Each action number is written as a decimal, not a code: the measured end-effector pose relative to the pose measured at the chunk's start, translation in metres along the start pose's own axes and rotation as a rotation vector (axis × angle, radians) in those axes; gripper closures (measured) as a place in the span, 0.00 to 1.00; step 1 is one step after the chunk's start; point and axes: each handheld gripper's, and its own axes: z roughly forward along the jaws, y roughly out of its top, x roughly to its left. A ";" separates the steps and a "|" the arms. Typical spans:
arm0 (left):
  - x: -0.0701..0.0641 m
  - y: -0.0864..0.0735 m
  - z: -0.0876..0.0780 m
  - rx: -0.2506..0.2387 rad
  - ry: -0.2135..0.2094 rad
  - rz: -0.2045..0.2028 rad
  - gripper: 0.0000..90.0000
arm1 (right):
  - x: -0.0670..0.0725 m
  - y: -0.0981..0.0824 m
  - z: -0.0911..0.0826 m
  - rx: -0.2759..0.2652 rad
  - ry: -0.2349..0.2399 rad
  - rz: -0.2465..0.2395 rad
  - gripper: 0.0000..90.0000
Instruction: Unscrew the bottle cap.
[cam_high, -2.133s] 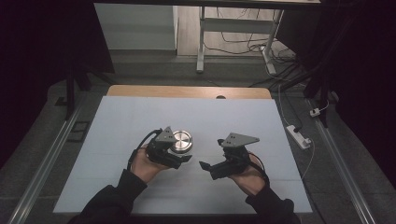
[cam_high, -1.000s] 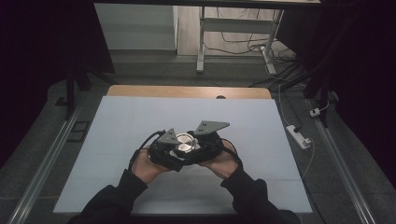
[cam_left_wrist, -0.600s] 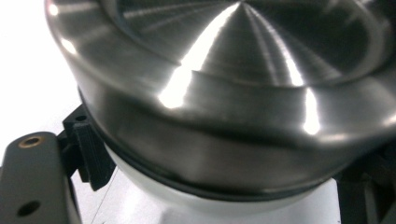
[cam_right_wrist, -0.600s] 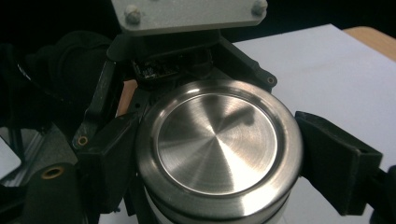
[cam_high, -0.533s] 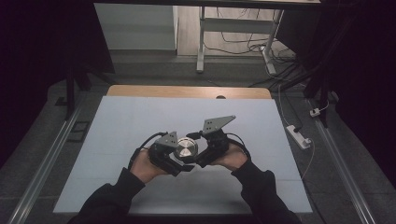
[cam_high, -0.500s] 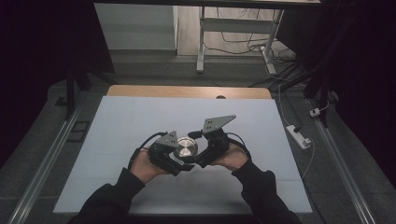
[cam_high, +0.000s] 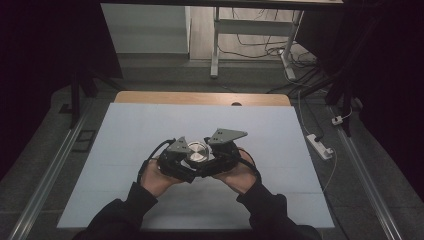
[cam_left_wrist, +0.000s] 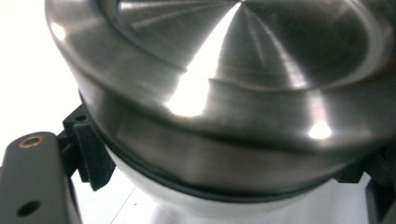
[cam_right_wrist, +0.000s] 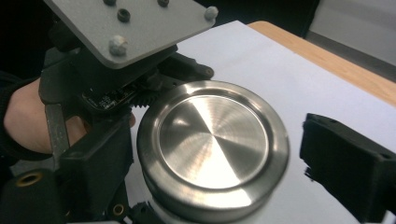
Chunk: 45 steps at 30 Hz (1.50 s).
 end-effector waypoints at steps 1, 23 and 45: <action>-0.001 0.000 0.000 -0.003 -0.006 0.006 0.17 | 0.000 -0.001 0.001 -0.002 0.006 0.001 0.15; -0.003 0.002 -0.008 -0.017 -0.126 0.115 0.17 | -0.027 -0.004 -0.018 -0.036 0.353 -0.025 0.04; -0.006 0.004 -0.006 0.004 -0.013 0.073 0.17 | 0.002 -0.004 -0.001 -0.019 0.057 0.013 0.20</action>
